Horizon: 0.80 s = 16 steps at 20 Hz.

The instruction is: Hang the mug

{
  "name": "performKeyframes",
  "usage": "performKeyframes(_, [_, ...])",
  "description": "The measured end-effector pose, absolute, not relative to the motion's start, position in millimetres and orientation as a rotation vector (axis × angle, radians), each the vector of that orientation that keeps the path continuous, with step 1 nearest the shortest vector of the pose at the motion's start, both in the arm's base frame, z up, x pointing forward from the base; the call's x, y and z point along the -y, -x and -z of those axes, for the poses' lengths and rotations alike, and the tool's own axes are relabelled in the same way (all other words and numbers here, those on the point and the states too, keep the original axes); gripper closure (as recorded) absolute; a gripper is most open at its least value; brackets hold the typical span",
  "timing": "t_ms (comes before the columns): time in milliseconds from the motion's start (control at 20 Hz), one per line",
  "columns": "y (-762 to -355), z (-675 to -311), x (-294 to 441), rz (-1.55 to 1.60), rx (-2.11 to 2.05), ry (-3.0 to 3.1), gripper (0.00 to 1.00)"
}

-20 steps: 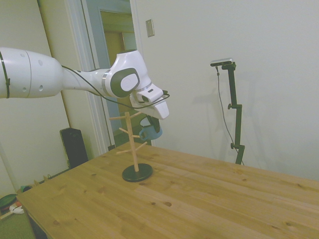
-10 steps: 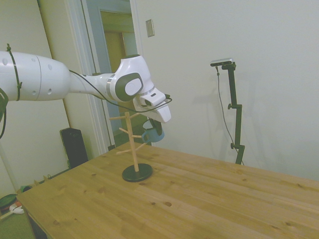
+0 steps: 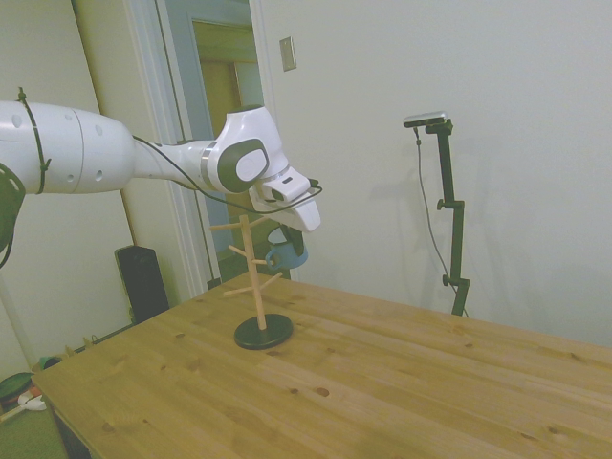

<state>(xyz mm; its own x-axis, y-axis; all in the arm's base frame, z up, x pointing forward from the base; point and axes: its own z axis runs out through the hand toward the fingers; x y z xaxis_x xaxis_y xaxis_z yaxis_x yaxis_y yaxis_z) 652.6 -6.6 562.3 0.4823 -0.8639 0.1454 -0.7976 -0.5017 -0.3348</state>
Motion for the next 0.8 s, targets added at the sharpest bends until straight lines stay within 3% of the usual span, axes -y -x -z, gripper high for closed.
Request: performKeyframes(800, [-671, -536, -9, 0.394, -1.445, 2.517, 1.0])
